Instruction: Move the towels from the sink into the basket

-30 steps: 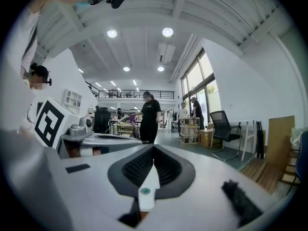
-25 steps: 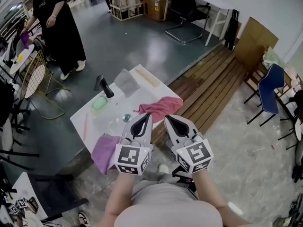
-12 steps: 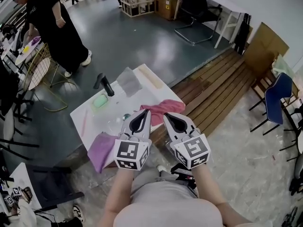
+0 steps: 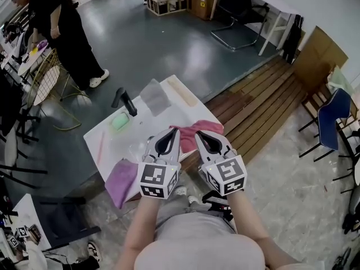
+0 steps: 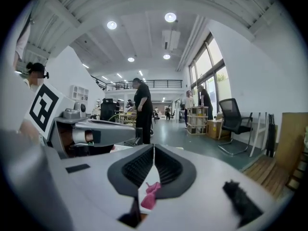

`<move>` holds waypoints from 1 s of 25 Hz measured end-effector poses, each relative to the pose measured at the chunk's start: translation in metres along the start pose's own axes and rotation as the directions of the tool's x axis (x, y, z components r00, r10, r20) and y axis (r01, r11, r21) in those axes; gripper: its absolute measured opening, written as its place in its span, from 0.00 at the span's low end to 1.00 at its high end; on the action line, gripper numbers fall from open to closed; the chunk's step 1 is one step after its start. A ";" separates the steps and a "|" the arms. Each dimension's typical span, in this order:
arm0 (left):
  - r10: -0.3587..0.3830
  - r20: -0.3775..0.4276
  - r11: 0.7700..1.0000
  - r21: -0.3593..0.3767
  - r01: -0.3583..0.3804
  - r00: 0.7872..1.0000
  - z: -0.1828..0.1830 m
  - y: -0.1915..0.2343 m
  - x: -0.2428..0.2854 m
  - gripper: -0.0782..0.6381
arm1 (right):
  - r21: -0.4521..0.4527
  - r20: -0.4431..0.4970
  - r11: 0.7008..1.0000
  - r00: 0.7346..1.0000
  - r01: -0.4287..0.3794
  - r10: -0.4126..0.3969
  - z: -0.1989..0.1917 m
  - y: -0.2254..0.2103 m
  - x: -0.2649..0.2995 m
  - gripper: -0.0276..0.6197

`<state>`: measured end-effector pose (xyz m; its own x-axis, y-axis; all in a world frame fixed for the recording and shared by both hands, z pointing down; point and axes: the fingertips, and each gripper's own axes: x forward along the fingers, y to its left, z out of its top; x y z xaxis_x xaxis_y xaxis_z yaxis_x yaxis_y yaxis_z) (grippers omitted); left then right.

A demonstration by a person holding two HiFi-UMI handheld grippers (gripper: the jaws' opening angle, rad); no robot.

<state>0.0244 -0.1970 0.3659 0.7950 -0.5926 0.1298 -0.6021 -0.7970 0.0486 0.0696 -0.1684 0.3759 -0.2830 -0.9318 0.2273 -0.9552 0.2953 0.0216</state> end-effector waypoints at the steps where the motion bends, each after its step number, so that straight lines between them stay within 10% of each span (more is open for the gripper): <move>1: -0.001 -0.003 1.000 -0.002 0.001 1.000 -0.001 0.002 0.003 0.11 | 0.000 -0.005 1.000 1.000 0.002 -0.002 -0.001 -0.002 0.003 0.07; 25: -0.062 -0.098 0.997 -0.044 0.057 0.993 -0.036 0.044 0.056 0.11 | 0.030 -0.347 0.999 0.938 -0.017 0.026 -0.100 -0.035 0.084 0.37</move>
<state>0.0402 -0.2609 0.4113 0.8194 -0.5282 0.2228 -0.5581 -0.8237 0.0999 0.0877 -0.2355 0.4917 -0.2600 -0.7928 0.5512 -0.9525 0.3043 -0.0117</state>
